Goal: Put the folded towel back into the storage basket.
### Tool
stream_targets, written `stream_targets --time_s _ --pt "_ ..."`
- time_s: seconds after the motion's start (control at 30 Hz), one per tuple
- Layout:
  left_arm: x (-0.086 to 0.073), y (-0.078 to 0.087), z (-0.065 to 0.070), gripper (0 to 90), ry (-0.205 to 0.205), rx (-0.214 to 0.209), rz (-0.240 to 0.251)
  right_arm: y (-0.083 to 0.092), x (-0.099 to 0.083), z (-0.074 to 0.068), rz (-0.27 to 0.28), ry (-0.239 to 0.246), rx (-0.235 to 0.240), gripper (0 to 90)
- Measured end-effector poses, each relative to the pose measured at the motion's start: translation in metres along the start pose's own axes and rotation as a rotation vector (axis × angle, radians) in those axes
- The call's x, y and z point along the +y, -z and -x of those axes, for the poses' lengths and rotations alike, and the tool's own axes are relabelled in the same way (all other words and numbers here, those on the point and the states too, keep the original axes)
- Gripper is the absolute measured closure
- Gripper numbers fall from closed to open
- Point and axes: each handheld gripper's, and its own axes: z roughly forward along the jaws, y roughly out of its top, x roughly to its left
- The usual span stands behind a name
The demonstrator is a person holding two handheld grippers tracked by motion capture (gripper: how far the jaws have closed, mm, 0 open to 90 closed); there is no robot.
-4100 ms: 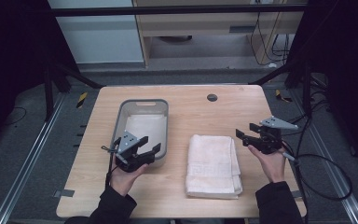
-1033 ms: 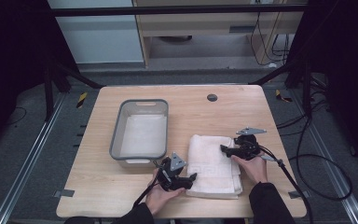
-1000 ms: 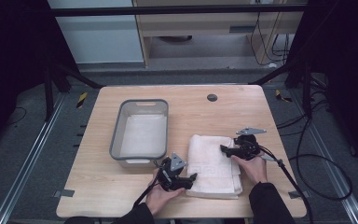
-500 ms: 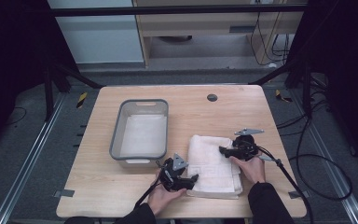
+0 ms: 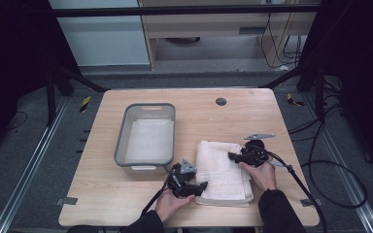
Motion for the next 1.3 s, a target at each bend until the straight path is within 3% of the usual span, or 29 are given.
stream_targets --time_s 0.2,0.47,0.77,0.97,1.3 --pt "0.000 0.000 0.003 46.0 -0.011 -0.023 -0.001 0.001 0.000 -0.001 -0.006 -0.011 0.024 56.5" --pt "0.002 0.000 0.002 57.9 0.016 -0.062 -0.015 0.002 0.001 -0.001 -0.007 -0.030 0.045 66.2" --pt "0.002 0.002 0.003 70.5 0.044 -0.084 -0.005 0.004 0.003 -0.003 0.005 -0.028 0.050 70.4" --pt "0.002 0.005 0.003 72.9 0.050 -0.100 0.015 0.009 0.005 -0.003 0.015 -0.025 0.054 70.7" --pt "0.009 0.020 0.007 73.4 0.014 -0.106 0.053 0.033 0.011 -0.009 0.080 -0.018 0.063 70.8"
